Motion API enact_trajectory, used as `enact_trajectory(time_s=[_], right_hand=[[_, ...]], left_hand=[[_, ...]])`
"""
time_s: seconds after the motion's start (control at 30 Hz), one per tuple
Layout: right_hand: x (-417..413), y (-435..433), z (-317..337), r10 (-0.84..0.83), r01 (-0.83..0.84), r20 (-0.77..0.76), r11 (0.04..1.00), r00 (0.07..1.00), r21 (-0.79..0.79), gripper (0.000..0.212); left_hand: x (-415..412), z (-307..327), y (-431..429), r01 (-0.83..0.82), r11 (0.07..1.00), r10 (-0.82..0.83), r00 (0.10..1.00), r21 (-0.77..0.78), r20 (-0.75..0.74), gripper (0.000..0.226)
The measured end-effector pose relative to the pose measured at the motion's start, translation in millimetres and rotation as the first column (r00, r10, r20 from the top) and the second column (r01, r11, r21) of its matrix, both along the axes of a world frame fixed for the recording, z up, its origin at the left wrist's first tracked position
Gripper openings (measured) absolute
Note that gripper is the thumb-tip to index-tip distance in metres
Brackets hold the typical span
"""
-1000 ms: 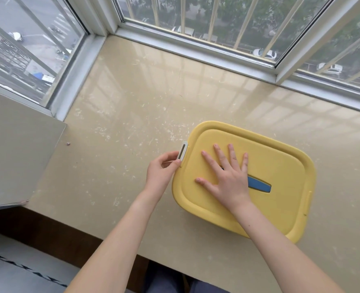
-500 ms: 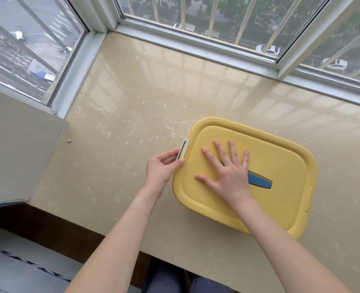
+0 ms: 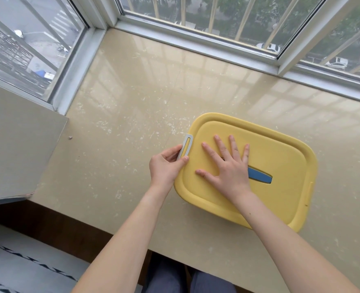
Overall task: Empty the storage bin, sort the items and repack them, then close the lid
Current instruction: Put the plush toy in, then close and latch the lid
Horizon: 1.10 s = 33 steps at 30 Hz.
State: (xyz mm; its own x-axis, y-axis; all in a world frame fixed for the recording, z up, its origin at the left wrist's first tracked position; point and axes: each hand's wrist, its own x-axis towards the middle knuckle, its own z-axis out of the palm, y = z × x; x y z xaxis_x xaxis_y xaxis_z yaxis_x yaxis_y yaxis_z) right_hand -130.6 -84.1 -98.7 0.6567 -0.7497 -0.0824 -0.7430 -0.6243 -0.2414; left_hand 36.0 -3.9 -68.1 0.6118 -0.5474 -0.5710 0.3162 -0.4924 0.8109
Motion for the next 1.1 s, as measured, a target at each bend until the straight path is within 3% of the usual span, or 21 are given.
enact_trajectory(time_s=[0.17,0.3,0.53,0.73,0.9,1.1], right_hand=[[0,0,3,0.000,0.000,-0.022,1.000,1.000,0.008,0.076],[1,1,15,-0.001,0.002,-0.030,0.999,1.000,0.037,0.070],[-48,12,55,-0.144,0.144,0.124,0.990,0.982,0.008,0.056],[-126,41,96,-0.350,0.379,0.252,0.922,0.902,-0.077,0.047],[-184,67,104,-0.492,0.534,0.275,0.839,0.826,-0.102,0.047],[-213,72,78,-0.623,0.640,0.270,0.768,0.735,0.027,0.051]], left_hand=[[-4,1,3,0.123,0.991,-0.129,0.976,0.048,0.176,0.039],[-10,14,1,0.332,0.926,-0.377,0.823,0.181,0.424,0.033],[-28,61,-1,0.508,0.843,-0.469,0.531,0.177,0.705,0.034],[-71,101,6,0.667,0.736,-0.465,0.371,0.118,0.804,0.034],[-119,100,13,0.800,0.589,-0.518,0.262,0.117,0.814,0.049],[-167,67,-10,0.885,0.421,-0.554,0.077,0.199,0.829,0.054]])
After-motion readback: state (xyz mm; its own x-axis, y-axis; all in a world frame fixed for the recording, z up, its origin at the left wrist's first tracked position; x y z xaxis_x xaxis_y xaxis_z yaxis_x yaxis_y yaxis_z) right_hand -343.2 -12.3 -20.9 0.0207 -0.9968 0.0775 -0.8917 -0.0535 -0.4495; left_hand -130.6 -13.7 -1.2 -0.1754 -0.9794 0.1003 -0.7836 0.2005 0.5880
